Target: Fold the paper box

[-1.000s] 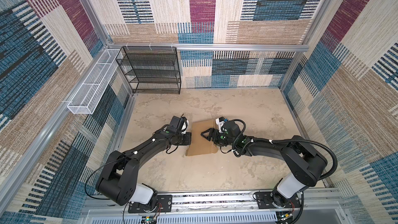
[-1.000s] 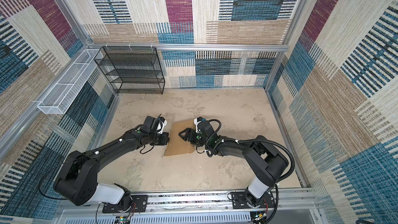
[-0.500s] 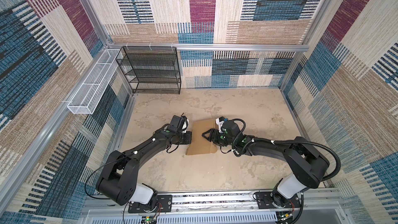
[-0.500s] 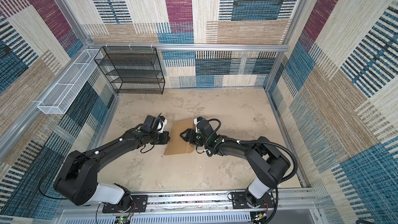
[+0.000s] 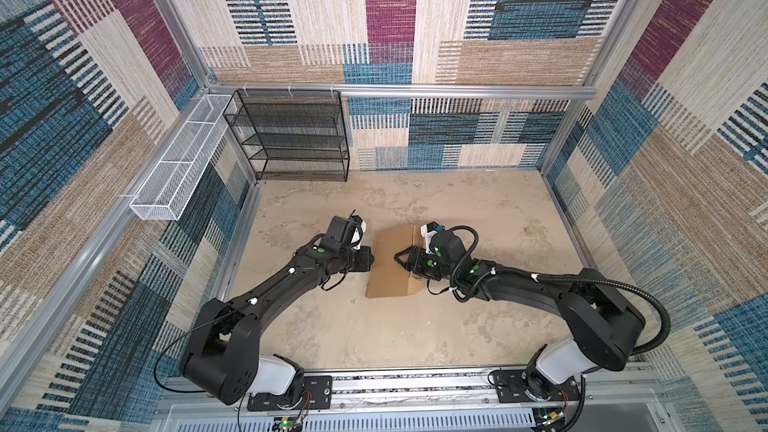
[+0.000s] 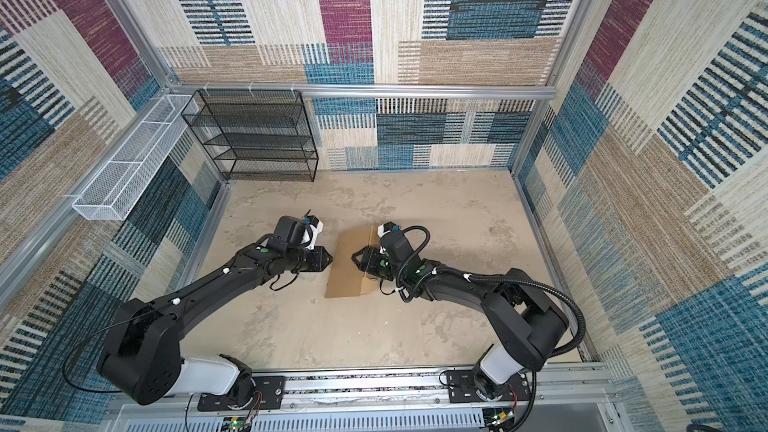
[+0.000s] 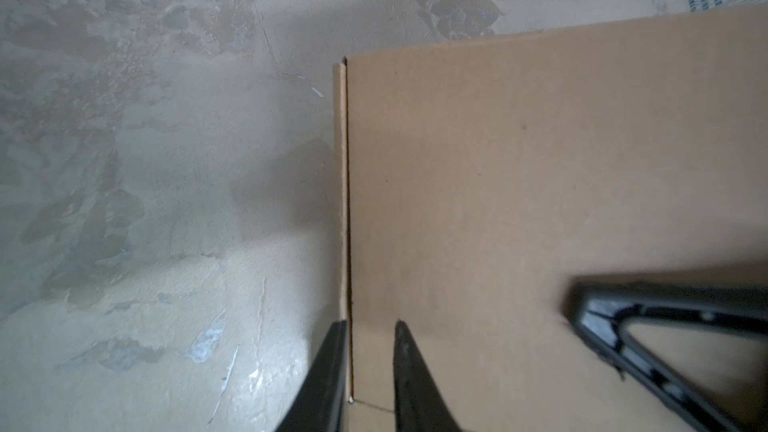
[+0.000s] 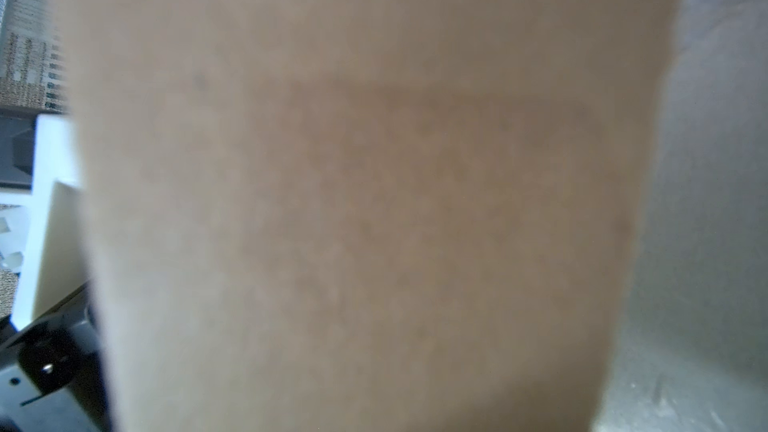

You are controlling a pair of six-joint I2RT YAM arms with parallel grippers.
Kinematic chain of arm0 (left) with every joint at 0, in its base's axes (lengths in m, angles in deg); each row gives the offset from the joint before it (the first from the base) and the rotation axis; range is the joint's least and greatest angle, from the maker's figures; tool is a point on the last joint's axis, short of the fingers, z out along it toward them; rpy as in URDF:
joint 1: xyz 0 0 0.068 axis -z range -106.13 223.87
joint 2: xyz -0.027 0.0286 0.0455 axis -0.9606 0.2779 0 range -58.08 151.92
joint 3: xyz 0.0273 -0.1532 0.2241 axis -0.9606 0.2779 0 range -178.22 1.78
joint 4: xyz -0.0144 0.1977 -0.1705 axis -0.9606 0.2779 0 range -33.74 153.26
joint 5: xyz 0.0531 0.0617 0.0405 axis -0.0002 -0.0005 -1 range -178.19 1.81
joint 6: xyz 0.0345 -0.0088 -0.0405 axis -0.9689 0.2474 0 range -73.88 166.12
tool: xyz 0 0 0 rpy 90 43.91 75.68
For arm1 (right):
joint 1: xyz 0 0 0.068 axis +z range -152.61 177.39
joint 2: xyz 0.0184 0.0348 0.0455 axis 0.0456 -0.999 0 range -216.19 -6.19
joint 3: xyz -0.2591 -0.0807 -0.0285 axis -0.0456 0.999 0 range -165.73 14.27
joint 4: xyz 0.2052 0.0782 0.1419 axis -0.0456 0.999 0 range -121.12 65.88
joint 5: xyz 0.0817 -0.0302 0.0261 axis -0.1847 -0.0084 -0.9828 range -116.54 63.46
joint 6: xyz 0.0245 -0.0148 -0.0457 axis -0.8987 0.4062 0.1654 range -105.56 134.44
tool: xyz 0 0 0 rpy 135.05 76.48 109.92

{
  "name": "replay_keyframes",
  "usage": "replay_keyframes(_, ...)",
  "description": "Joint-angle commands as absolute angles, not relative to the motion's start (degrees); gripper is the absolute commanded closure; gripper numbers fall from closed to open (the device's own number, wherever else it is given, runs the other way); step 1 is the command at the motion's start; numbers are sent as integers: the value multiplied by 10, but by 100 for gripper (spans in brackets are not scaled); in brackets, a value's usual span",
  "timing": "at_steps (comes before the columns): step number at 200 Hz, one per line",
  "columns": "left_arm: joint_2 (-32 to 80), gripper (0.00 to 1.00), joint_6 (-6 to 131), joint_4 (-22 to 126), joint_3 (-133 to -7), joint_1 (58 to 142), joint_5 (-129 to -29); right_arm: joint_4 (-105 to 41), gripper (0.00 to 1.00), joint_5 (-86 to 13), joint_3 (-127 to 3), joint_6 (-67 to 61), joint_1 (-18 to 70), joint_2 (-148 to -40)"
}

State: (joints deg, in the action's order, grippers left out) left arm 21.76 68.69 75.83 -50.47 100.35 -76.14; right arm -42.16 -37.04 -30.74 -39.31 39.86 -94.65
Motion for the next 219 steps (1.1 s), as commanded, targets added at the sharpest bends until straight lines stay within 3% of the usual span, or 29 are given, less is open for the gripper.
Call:
replay_keyframes(1, 193, 73, 676, 791, -518, 1002, -797, -423, 45, -350, -303, -382, 399, -934)
replay_keyframes(50, 96, 49, 648, 788, -519, 972, -803, -416, 45, -374, -302, -344, 386, -896)
replay_keyframes(118, -18, 39, 694, 692, -495, 939, -829, -387, 45, -486, -322, -286, 314, -839)
replay_keyframes(153, -22, 30, 699, 674, -478, 936, -824, -373, 45, -563, -337, -269, 269, -822)
replay_keyframes(171, -7, 26, 698, 653, -471, 930, -769, -367, 45, -605, -346, -259, 246, -822)
replay_keyframes(178, 1, 3, 697, 637, -469, 925, -732, -371, 45, -628, -347, -257, 236, -823)
replay_keyframes(181, 4, 1, 697, 628, -467, 923, -717, -372, 45, -637, -348, -256, 232, -824)
replay_keyframes(219, 51, 1, 742, 550, -454, 896, -582, -362, 45, -699, -366, -242, 192, -823)
